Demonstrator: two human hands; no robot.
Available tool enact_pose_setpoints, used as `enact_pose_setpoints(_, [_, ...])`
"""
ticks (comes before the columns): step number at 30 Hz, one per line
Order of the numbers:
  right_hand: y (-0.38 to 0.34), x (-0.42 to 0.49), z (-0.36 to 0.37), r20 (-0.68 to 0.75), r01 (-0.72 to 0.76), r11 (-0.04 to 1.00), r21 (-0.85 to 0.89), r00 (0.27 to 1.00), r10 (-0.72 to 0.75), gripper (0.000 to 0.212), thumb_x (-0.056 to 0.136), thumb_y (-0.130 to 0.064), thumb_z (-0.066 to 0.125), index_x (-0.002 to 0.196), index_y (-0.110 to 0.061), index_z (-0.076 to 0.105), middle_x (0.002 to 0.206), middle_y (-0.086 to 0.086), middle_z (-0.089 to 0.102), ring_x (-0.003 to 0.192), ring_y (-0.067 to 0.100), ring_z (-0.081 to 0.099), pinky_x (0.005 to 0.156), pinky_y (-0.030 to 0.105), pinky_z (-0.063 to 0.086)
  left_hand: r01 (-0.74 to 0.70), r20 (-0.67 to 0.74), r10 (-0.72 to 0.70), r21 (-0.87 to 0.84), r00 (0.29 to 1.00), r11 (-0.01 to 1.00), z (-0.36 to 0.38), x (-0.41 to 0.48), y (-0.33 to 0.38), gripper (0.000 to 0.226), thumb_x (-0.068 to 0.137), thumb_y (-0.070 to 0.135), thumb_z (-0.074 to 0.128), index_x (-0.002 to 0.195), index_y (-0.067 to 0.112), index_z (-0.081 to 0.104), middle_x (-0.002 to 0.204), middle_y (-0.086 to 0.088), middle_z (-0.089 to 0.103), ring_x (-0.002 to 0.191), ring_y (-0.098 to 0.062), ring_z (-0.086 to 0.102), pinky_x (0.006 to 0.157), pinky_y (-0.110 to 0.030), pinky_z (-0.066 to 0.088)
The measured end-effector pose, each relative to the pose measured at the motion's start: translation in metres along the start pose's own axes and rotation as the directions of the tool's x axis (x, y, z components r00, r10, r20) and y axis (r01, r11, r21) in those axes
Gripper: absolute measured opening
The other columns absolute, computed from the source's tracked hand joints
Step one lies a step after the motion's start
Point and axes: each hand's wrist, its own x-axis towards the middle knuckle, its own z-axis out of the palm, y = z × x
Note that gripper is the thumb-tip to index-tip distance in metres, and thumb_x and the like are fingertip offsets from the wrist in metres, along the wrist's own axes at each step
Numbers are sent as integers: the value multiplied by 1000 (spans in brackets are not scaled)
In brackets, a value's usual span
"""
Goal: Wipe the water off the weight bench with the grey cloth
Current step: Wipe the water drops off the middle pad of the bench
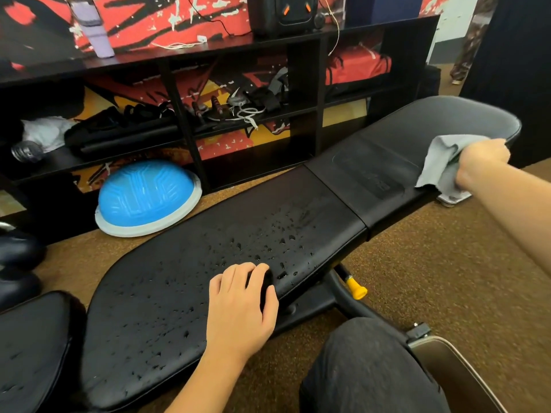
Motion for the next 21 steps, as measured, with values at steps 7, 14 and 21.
enact_pose_setpoints(7, [57, -60, -1, -39, 293, 938, -184, 952, -305, 50, 109, -32, 31, 148, -2, 38, 153, 18, 45, 139, 31, 43, 109, 32, 30, -27, 22, 26, 39, 999, 999, 3, 3, 3, 36, 92, 36, 50, 118, 19, 67, 114, 2, 63, 108, -22, 58, 92, -40, 38])
enact_pose_setpoints(14, [138, -120, -30, 340, 574, 796, -189, 799, -496, 64, 112, -26, 29, 161, 1, -2, 171, 12, -2, 157, 17, -2, 112, 6, -6, -10, 8, 9, 42, 1000, 999, 1, 0, 4, 34, 92, 37, 49, 116, 19, 67, 113, 2, 63, 106, -22, 57, 92, -39, 38])
enact_pose_setpoints(21, [62, -47, -19, 299, 604, 708, -367, 797, -524, 63, 111, -31, 24, 160, 5, 7, 168, 26, -7, 157, 35, -4, 127, 36, 2, -17, -4, 17, 34, 1000, 999, 1, 0, 4, 33, 91, 36, 51, 115, 19, 68, 112, 2, 64, 106, -21, 57, 92, -39, 38])
